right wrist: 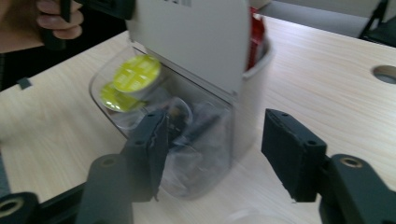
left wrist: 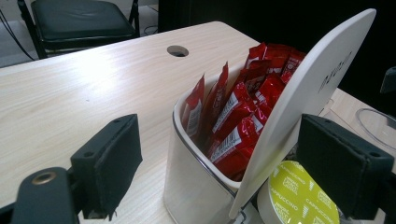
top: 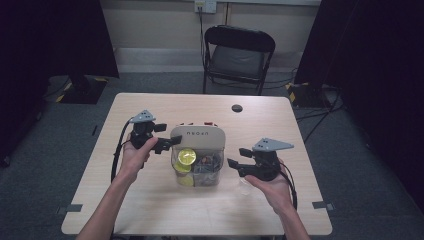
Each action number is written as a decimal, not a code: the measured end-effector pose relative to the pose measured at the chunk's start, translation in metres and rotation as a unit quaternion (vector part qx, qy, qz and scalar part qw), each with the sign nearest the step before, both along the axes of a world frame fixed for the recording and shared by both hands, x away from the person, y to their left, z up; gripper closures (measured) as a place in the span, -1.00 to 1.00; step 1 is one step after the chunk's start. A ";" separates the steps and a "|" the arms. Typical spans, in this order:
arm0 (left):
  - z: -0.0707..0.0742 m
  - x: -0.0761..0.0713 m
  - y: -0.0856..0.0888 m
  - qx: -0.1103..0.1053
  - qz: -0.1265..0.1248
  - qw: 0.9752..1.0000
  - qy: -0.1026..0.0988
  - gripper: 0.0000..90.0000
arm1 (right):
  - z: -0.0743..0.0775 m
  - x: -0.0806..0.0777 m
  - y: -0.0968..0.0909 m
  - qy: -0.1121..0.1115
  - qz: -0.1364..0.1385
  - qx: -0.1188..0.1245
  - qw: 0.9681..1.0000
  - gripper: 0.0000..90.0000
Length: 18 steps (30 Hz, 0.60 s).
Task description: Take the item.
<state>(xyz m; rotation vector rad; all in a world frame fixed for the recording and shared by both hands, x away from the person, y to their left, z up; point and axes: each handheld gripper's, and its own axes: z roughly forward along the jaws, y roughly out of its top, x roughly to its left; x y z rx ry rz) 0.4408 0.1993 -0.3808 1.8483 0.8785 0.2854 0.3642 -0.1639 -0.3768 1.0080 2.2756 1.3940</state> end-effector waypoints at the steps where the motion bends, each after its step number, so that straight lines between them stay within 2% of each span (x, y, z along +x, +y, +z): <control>1: 0.000 0.000 0.000 0.001 0.000 1.000 0.000 -0.69 | 0.001 0.001 0.004 0.002 0.006 0.001 1.000 -0.03; 9: -0.001 0.000 0.000 -0.004 0.000 1.000 0.001 -0.69 | -0.003 0.013 0.039 0.020 0.061 0.001 0.998 0.27; 14: -0.001 0.000 -0.001 0.004 -0.001 1.000 0.003 -0.69 | -0.007 0.019 0.055 0.029 0.072 -0.002 0.997 0.38; 18: -0.002 0.000 -0.002 0.002 -0.001 1.000 0.003 -0.69 | -0.012 0.025 0.064 0.043 0.077 -0.014 0.996 0.34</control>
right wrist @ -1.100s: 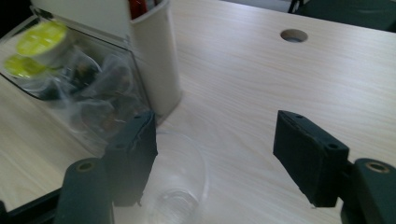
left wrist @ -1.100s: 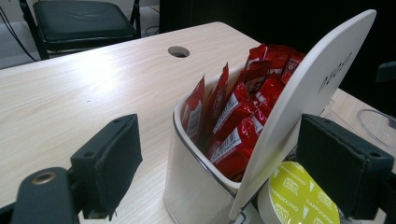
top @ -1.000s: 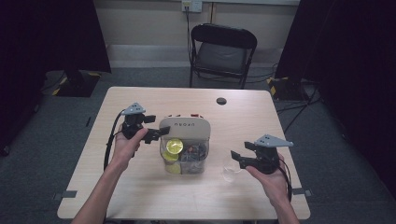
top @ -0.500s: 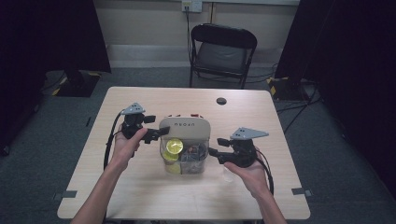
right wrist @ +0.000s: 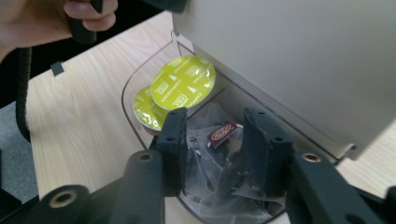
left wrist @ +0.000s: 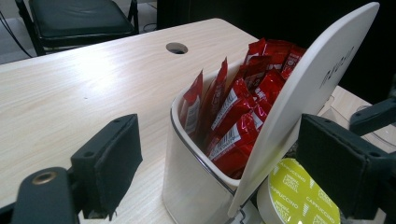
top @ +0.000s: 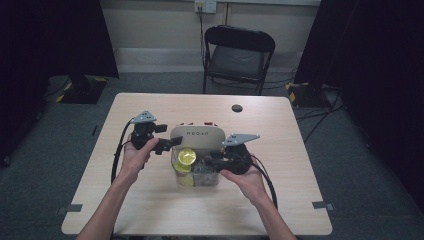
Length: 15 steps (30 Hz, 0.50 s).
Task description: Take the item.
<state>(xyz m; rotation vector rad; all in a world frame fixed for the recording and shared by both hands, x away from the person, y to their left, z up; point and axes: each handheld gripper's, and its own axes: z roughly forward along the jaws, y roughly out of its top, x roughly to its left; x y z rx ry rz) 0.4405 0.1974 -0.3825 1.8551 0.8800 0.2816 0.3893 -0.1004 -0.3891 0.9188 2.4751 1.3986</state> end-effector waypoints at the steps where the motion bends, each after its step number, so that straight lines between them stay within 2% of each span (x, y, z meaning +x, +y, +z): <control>1: 0.000 0.000 0.000 0.000 -0.001 1.000 0.000 -0.68 | -0.001 0.001 0.002 0.003 0.000 -0.006 1.000 0.34; 6: -0.001 0.001 0.001 -0.001 -0.003 1.000 0.002 -0.69 | -0.003 0.007 0.006 0.005 -0.004 -0.016 1.000 0.34; 15: 0.000 0.001 0.003 0.000 -0.002 1.000 0.001 -0.68 | -0.010 0.016 0.012 0.024 0.000 -0.035 0.999 0.42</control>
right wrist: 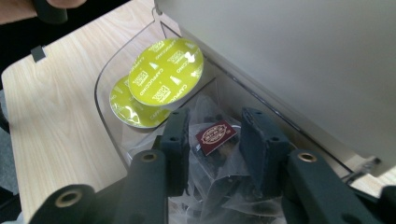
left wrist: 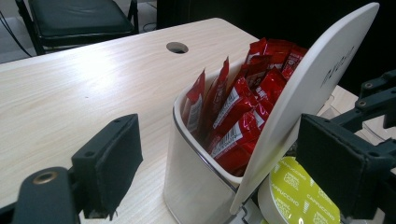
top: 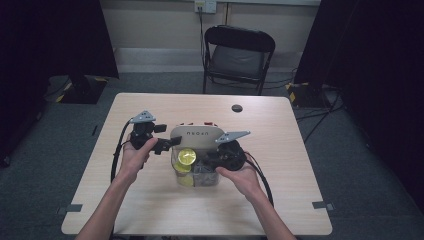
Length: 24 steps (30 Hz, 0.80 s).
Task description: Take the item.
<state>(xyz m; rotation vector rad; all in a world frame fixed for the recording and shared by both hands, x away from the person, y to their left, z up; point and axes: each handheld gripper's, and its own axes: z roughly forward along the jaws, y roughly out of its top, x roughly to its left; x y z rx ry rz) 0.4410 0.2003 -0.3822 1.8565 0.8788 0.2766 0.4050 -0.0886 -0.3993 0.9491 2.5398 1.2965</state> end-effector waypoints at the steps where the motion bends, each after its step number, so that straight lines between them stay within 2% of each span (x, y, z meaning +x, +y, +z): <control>1: 0.000 0.000 0.000 0.003 0.001 1.000 0.001 -0.68 | -0.001 0.001 0.001 0.003 0.000 -0.002 1.000 0.43; 10: 0.000 -0.001 0.000 -0.001 0.002 1.000 -0.001 -0.67 | -0.005 0.006 0.005 0.018 -0.001 -0.014 1.000 0.62; 11: 0.001 -0.001 0.000 0.000 0.002 1.000 -0.001 -0.67 | -0.005 0.006 0.006 0.018 0.001 -0.014 1.000 0.78; 15: 0.001 -0.001 0.000 0.000 0.003 1.000 -0.001 -0.66 | -0.004 0.005 0.005 0.017 0.007 -0.006 1.000 1.00; 24: 0.000 -0.001 0.001 -0.001 0.001 1.000 0.000 -0.67 | 0.000 0.000 0.004 0.010 0.015 0.005 1.000 1.00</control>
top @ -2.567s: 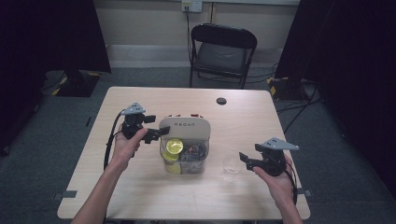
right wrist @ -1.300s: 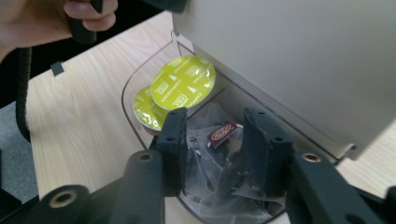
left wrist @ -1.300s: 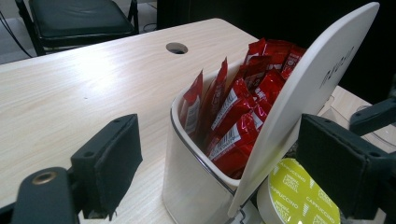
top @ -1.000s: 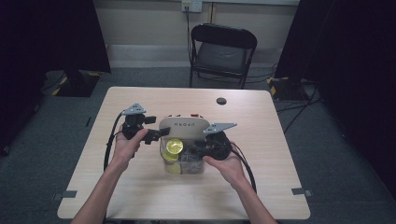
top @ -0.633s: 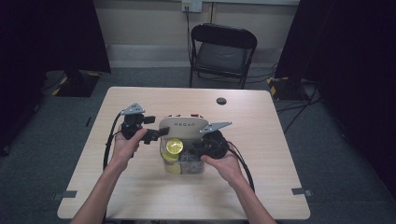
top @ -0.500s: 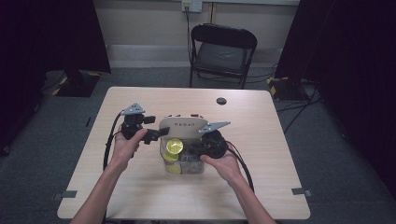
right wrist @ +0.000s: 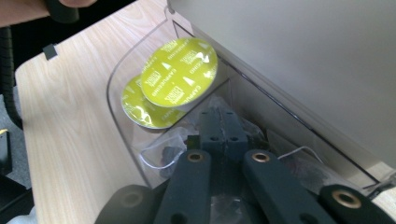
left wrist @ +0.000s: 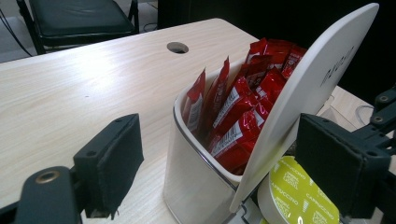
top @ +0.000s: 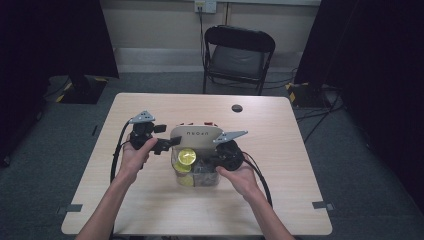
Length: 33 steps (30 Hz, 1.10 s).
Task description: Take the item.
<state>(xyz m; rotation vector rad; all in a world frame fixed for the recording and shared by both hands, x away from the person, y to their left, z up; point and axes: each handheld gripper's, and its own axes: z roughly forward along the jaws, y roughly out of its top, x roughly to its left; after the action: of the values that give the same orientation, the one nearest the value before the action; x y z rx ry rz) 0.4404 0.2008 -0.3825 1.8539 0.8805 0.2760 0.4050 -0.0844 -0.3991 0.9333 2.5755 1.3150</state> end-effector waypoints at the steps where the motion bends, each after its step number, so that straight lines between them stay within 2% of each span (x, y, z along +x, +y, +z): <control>1: 0.000 0.000 0.000 0.000 -0.001 1.000 0.000 -0.67 | 0.002 -0.001 -0.001 -0.001 0.000 0.002 1.000 1.00; 11: -0.001 0.000 -0.001 0.003 -0.001 1.000 -0.003 -0.66 | 0.010 -0.005 -0.006 -0.009 0.001 0.022 1.000 1.00; 20: -0.002 0.000 -0.001 -0.003 -0.003 1.000 0.000 -0.66 | 0.016 -0.009 -0.010 -0.015 0.004 0.040 0.999 1.00; 33: -0.004 0.000 -0.001 0.001 -0.005 1.000 0.001 -0.66 | 0.027 -0.013 -0.014 -0.025 0.010 0.055 0.998 1.00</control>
<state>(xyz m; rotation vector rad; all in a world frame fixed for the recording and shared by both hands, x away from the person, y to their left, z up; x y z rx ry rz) 0.4406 0.1999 -0.3863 1.8594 0.8738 0.2683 0.3919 -0.0985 -0.3720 0.8802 2.5045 1.4784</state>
